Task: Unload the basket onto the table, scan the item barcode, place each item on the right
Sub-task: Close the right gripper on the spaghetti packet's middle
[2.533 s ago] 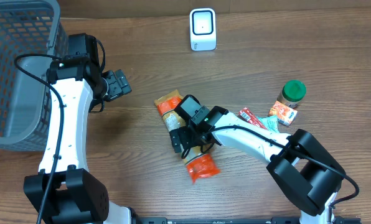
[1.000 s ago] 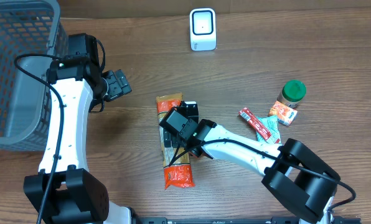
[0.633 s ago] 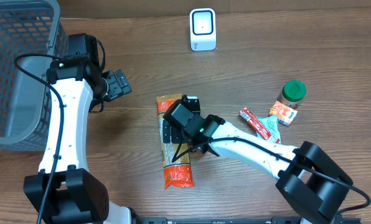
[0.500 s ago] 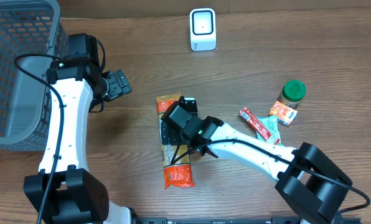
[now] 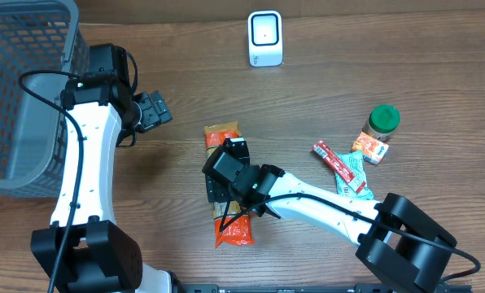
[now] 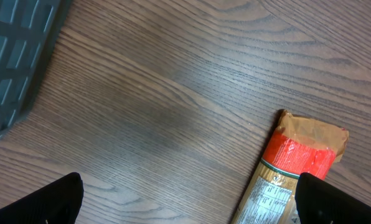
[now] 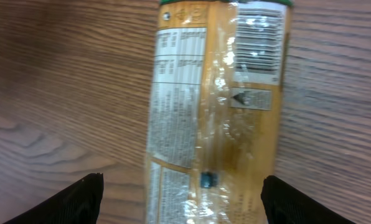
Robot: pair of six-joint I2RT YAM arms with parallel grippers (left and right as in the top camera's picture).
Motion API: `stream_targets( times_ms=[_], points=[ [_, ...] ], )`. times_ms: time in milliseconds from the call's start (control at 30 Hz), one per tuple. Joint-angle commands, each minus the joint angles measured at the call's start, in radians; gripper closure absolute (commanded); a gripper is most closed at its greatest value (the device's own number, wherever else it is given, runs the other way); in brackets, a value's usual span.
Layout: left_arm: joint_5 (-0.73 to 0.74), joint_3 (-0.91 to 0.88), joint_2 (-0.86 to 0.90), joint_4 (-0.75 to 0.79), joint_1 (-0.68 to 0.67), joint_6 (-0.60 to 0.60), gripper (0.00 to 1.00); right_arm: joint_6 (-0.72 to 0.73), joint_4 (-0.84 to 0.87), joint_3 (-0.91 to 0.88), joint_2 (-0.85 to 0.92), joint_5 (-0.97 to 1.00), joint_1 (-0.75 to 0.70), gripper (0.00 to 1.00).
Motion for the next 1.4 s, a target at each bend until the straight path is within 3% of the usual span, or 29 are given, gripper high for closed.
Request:
stream_targets(
  times_ms=[0, 333, 600, 900, 1100, 1367],
  points=[
    [-0.009, 0.016, -0.014, 0.0, -0.002, 0.011, 0.0, -0.012, -0.002, -0.007, -0.025, 0.039, 0.0, 0.18],
    [-0.009, 0.016, -0.014, 0.0, -0.002, 0.011, 0.0, -0.011, -0.002, -0.007, 0.071, 0.037, 0.0, 0.26],
    [-0.009, 0.016, -0.014, 0.0, -0.002, 0.011, 0.0, -0.037, -0.028, -0.006, 0.08, 0.007, -0.002, 0.44],
    [-0.008, 0.016, -0.014, 0.0, -0.002, 0.011, 0.0, -0.346, -0.227, 0.061, 0.038, -0.019, -0.066, 0.43],
    [-0.009, 0.016, -0.014, 0.0, -0.002, 0.011, 0.0, -0.682, -0.402, 0.067, 0.033, 0.011, -0.134, 0.4],
    [-0.009, 0.016, -0.014, 0.0, -0.002, 0.011, 0.0, -0.692, -0.336, 0.067, 0.033, -0.161, -0.179, 0.33]
  ],
)
